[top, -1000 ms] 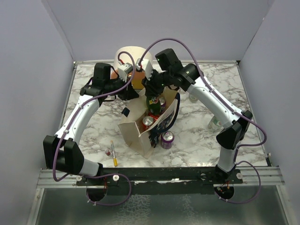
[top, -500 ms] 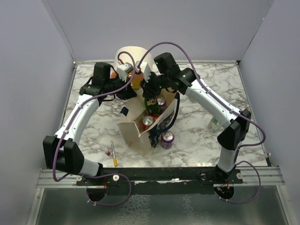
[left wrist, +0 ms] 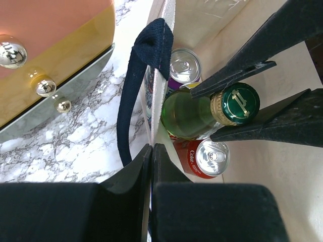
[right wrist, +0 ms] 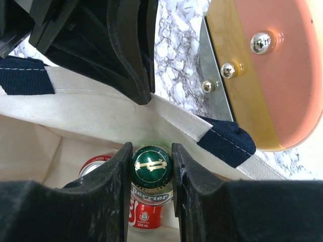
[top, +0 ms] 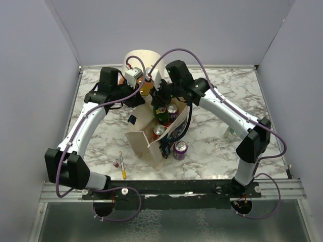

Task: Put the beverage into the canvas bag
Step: Place the drink at the center of the board.

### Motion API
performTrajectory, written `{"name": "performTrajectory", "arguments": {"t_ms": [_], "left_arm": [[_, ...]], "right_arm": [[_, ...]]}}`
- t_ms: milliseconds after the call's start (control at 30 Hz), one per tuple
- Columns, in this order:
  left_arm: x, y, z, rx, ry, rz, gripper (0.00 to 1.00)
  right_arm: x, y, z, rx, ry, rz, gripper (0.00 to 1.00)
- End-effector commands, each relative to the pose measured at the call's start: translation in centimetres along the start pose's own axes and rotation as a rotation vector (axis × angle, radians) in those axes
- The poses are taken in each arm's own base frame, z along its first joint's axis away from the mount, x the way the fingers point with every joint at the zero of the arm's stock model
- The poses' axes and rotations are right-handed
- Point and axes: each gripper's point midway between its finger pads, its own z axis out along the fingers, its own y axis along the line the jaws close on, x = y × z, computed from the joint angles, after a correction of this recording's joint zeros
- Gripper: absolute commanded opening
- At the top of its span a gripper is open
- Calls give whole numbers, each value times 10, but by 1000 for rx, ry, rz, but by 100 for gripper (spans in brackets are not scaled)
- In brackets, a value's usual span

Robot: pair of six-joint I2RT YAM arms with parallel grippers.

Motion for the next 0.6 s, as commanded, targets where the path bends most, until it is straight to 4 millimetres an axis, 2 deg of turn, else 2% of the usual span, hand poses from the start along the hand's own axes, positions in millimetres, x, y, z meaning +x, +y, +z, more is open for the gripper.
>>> {"name": "performTrajectory", "arguments": {"t_ms": [0, 200, 567], "left_arm": [[-18, -6, -11, -1, -42, 34, 0], [-20, -17, -11, 65, -53, 42, 0], [-21, -19, -9, 85, -58, 45, 0]], "right_arm": [[-75, -3, -34, 58, -264, -121, 1], [-63, -5, -32, 83, -254, -126, 1], [-39, -9, -28, 119, -203, -177, 2]]}}
